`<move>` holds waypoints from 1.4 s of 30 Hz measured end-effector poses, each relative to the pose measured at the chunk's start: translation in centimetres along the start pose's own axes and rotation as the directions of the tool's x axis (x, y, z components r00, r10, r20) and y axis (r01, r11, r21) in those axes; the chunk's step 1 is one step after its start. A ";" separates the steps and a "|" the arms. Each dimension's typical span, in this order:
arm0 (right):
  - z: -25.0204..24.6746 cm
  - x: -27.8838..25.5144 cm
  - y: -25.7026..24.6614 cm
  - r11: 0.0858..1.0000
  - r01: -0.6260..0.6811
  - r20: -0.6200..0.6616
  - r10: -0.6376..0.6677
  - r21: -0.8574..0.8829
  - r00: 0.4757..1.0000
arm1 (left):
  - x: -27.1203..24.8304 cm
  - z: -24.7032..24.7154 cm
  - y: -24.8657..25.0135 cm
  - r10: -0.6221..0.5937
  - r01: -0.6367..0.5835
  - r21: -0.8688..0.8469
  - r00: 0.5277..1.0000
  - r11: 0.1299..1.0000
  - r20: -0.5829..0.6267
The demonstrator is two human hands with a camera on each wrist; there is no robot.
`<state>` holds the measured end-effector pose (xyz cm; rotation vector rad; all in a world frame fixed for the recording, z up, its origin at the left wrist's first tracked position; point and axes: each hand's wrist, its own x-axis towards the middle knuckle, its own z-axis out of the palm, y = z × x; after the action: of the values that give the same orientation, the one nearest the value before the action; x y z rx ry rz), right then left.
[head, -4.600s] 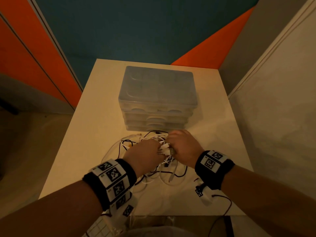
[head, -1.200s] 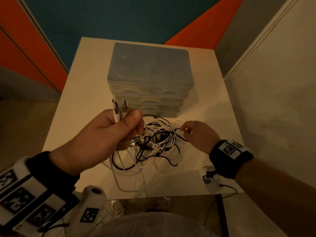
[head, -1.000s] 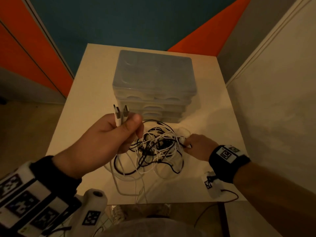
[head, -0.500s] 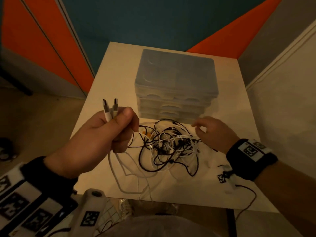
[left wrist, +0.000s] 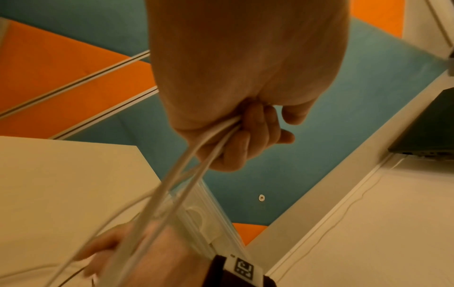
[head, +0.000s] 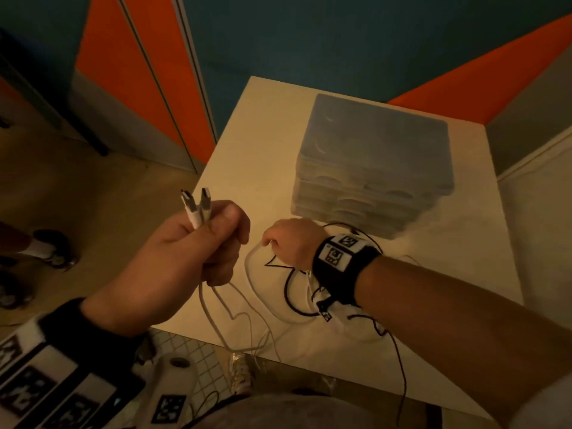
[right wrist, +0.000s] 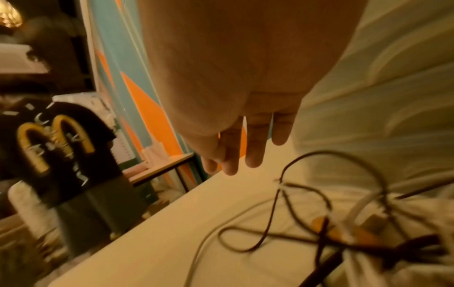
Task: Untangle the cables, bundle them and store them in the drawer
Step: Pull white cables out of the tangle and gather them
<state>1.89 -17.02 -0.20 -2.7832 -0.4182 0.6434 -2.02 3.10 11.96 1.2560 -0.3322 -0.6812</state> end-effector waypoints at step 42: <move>-4.9 -14.3 5.0 0.210 0.071 -0.111 0.185 0.975 0.976 | 7.0 10.5 -3.5 -0.029 -0.189 0.541 0.929 0.819 0.368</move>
<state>-7.04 -27.29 8.06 -1.5244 0.1699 0.3728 -3.79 -9.83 10.86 1.6714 -0.9505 -0.7677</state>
